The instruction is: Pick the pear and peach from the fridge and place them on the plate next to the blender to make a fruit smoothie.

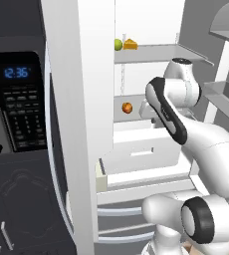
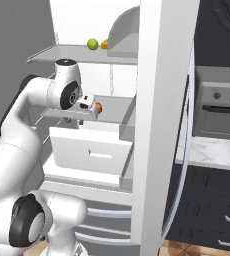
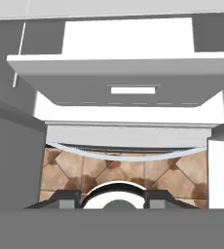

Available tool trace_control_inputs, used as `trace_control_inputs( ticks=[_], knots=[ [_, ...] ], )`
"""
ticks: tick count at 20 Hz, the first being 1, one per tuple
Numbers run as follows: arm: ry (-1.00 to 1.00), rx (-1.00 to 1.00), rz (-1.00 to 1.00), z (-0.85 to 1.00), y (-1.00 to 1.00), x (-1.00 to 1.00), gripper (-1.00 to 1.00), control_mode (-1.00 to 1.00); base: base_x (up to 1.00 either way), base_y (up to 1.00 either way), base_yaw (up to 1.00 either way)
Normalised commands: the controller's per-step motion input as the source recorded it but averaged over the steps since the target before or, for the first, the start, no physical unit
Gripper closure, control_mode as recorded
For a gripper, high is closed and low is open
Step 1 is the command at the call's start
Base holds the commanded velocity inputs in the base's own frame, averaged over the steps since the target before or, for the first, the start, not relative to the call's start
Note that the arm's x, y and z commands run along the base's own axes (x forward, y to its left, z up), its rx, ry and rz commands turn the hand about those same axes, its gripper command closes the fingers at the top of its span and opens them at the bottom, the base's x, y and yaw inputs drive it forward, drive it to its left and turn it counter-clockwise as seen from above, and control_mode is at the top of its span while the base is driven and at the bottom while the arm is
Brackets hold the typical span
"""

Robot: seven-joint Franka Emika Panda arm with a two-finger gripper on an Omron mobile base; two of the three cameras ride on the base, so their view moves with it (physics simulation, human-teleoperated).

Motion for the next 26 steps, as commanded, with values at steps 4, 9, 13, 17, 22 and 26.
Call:
trace_control_inputs(
  ticks=[4,9,13,17,22,26],
  knots=[
    [-0.01,0.0,0.0,0.0,0.0,-0.04,-1.0,-1.0,0.0,0.0,0.0],
    [-0.11,0.0,0.0,0.0,0.0,-0.23,-1.0,-1.0,0.0,0.0,0.0],
    [-0.1,0.0,0.0,0.0,0.06,-0.06,-1.0,-1.0,0.0,0.0,0.0],
    [-0.08,0.0,-0.07,0.0,0.12,0.08,-1.0,-1.0,0.0,0.0,0.0],
    [-0.06,0.0,-0.09,0.0,0.03,0.11,-1.0,-1.0,0.0,0.0,0.0],
    [-0.07,0.0,-0.03,0.0,0.21,0.23,-1.0,-1.0,0.0,0.0,0.0]
  ],
)
